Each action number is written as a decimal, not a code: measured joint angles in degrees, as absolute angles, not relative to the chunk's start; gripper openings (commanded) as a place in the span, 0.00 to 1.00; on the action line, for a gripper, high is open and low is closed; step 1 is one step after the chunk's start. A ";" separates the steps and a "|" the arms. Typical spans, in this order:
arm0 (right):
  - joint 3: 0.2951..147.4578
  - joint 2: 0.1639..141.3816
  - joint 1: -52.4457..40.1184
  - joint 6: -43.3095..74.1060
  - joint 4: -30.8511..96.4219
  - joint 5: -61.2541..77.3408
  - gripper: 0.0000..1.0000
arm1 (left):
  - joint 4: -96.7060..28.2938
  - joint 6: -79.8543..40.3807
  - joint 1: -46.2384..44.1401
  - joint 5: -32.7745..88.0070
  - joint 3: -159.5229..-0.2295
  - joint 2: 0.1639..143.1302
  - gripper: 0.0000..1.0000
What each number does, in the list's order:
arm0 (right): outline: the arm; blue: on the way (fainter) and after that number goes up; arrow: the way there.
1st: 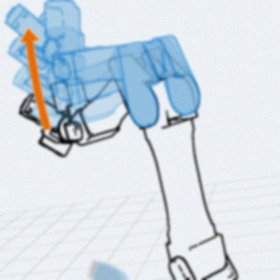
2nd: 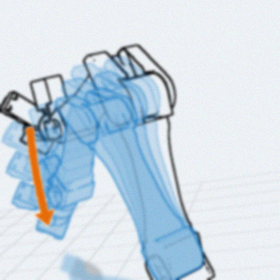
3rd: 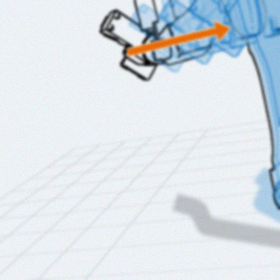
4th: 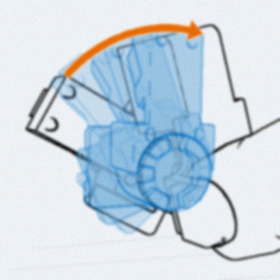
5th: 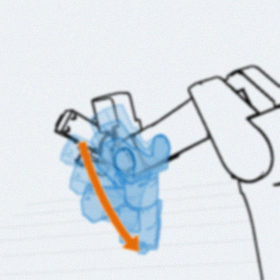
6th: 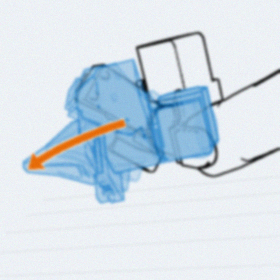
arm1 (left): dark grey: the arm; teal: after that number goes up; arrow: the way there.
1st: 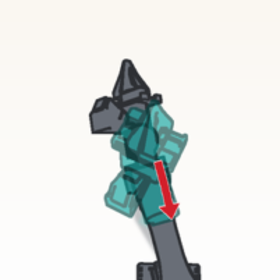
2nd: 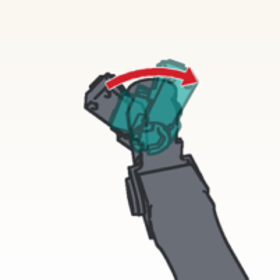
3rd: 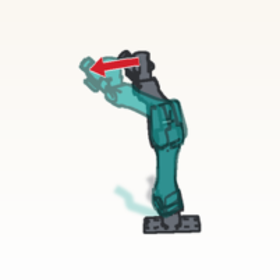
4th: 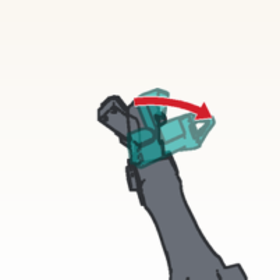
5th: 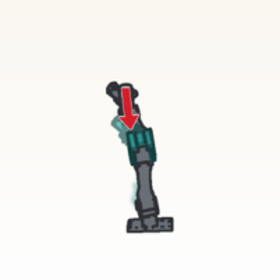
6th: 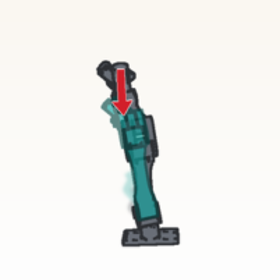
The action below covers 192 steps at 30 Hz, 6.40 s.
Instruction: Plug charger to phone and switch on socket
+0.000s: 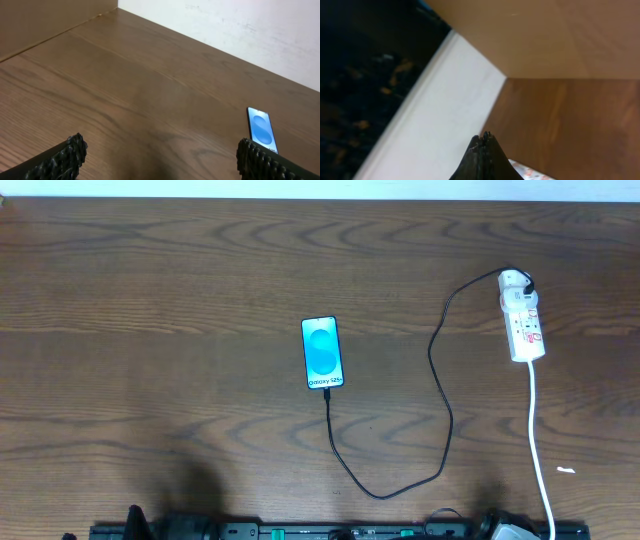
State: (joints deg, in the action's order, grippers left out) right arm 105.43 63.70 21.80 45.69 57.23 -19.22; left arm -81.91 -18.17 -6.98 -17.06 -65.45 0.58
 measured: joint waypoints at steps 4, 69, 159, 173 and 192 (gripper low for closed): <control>105.43 63.96 21.80 44.10 60.14 -23.79 0.01 | -81.91 -18.17 -6.96 -17.06 -65.45 0.58 0.98; 105.21 74.56 21.74 48.18 59.35 2.70 0.01 | -81.93 -18.17 -4.47 -17.04 -65.45 0.58 0.98; 105.16 69.08 13.02 47.03 53.91 -10.61 0.06 | -81.93 -18.17 -3.79 -17.06 -65.45 0.58 0.98; 104.84 55.18 12.88 45.71 52.69 1.58 0.02 | -82.00 -18.17 -3.79 -17.04 -65.45 0.58 0.98; 104.97 34.68 8.97 42.22 53.06 -4.19 0.01 | -82.02 -18.17 -3.79 -17.06 -65.45 0.58 0.98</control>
State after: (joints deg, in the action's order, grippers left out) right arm 104.97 34.68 8.97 42.22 53.06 -4.19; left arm -82.02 -18.17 -3.79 -17.06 -65.45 0.58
